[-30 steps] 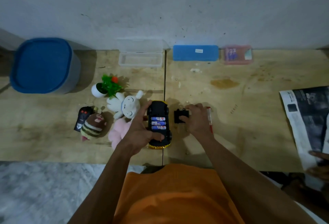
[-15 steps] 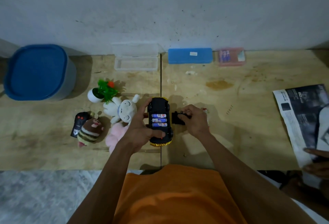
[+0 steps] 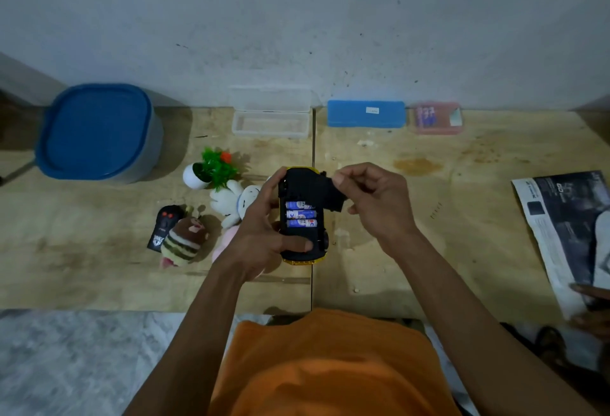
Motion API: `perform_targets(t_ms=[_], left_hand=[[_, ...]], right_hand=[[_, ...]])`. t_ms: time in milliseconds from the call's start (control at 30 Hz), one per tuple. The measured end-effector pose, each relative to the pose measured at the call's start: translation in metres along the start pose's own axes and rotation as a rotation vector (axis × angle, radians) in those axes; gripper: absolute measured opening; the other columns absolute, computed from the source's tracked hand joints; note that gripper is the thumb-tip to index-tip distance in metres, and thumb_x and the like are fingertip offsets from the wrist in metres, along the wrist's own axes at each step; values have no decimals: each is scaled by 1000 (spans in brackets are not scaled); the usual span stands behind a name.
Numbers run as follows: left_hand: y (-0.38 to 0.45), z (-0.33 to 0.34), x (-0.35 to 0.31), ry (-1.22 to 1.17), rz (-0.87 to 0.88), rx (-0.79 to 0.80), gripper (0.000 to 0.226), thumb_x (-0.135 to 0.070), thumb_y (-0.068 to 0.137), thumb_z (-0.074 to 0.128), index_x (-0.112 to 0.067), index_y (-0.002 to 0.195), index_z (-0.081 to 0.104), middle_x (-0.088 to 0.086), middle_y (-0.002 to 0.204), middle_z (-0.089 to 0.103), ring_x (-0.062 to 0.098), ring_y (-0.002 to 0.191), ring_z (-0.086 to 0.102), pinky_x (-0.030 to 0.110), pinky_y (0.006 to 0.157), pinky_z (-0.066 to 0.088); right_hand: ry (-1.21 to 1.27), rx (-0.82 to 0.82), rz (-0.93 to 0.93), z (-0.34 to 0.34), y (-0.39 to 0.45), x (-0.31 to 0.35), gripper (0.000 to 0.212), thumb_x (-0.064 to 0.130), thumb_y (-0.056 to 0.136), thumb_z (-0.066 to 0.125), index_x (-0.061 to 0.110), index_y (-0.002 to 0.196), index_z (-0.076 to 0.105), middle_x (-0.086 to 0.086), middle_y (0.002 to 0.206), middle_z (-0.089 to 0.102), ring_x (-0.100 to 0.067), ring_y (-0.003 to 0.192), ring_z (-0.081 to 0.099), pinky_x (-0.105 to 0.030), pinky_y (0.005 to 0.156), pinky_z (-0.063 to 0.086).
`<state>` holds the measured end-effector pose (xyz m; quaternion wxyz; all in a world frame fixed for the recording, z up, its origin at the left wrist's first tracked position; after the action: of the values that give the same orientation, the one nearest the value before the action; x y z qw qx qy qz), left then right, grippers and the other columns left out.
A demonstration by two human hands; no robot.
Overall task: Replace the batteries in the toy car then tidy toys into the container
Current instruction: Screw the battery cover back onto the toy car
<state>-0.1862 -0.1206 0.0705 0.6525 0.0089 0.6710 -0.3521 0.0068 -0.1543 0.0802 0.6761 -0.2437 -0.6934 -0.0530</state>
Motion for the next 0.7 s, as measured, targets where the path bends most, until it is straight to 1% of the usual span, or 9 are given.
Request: perform_targets(t_ms=[67, 133, 167, 267, 333, 467, 567, 633, 700], left_hand=[[-4, -1, -5, 2, 18, 15, 121, 30, 63, 75, -37, 153, 31, 8, 136, 51, 13, 95, 73, 32, 74, 62], [-6, -2, -8, -1, 33, 32, 121, 28, 63, 77, -39, 152, 31, 9, 139, 48, 15, 99, 72, 32, 74, 61], [-8, -3, -9, -5, 39, 39, 121, 28, 63, 77, -40, 152, 31, 9, 140, 47, 14, 100, 72, 32, 75, 61], [-11, -5, -10, 11, 54, 36, 122, 26, 63, 79, -41, 152, 31, 9, 142, 46, 14, 104, 70, 34, 78, 61], [-13, -6, -11, 9, 56, 31, 121, 26, 63, 78, -41, 152, 31, 9, 142, 45, 14, 103, 70, 36, 78, 61], [-15, -7, -11, 14, 58, 31, 121, 26, 63, 78, -41, 152, 30, 8, 142, 45, 10, 102, 70, 34, 78, 61], [-15, -5, -12, 6, 54, 30, 121, 26, 63, 78, -41, 152, 30, 8, 142, 45, 11, 102, 70, 34, 77, 61], [-15, -4, -13, 2, 58, 31, 121, 26, 63, 78, -41, 152, 31, 8, 142, 45, 13, 103, 70, 35, 78, 62], [-16, -4, -13, -4, 59, 34, 121, 26, 63, 78, -41, 152, 32, 7, 142, 46, 14, 104, 70, 38, 80, 62]], right_hand=[[-20, 69, -29, 14, -5, 6, 4, 14, 86, 77, 15, 89, 75, 3, 83, 76, -4, 75, 69, -16, 64, 52], [-63, 99, -53, 23, -8, 5, 6, 16, 84, 78, 15, 90, 76, 4, 85, 77, -7, 79, 71, -18, 71, 55], [-82, 107, -65, 26, -9, 3, 7, 17, 84, 79, 16, 90, 76, 6, 85, 77, -6, 80, 71, -17, 72, 54], [-97, 119, -77, 30, -12, 0, 7, 19, 83, 80, 17, 89, 77, 7, 84, 77, -6, 79, 71, -15, 71, 52], [-94, 120, -81, 31, -13, -1, 7, 19, 83, 80, 17, 89, 77, 8, 83, 77, -5, 78, 70, -14, 71, 51], [-103, 130, -87, 33, -15, 0, 7, 18, 83, 80, 16, 88, 77, 11, 80, 76, -3, 77, 70, -14, 70, 51], [-117, 133, -95, 33, -15, 1, 7, 18, 83, 80, 18, 88, 76, 13, 78, 75, -1, 76, 69, -12, 69, 50], [-171, 119, -126, 31, -15, 2, 7, 20, 83, 80, 19, 89, 76, 14, 78, 73, 5, 74, 64, -9, 67, 47], [-278, 86, -201, 29, -16, 5, 9, 22, 82, 80, 20, 90, 76, 17, 79, 66, 9, 73, 57, -7, 67, 42]])
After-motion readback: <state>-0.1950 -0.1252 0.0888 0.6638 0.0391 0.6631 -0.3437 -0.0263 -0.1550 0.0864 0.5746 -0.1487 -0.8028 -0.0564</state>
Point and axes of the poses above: each hand's wrist, its own y-axis towards the middle knuckle, its own z-axis out of the palm, x = y × z, the point moved 3 cm from there along y, towards the middle knuckle
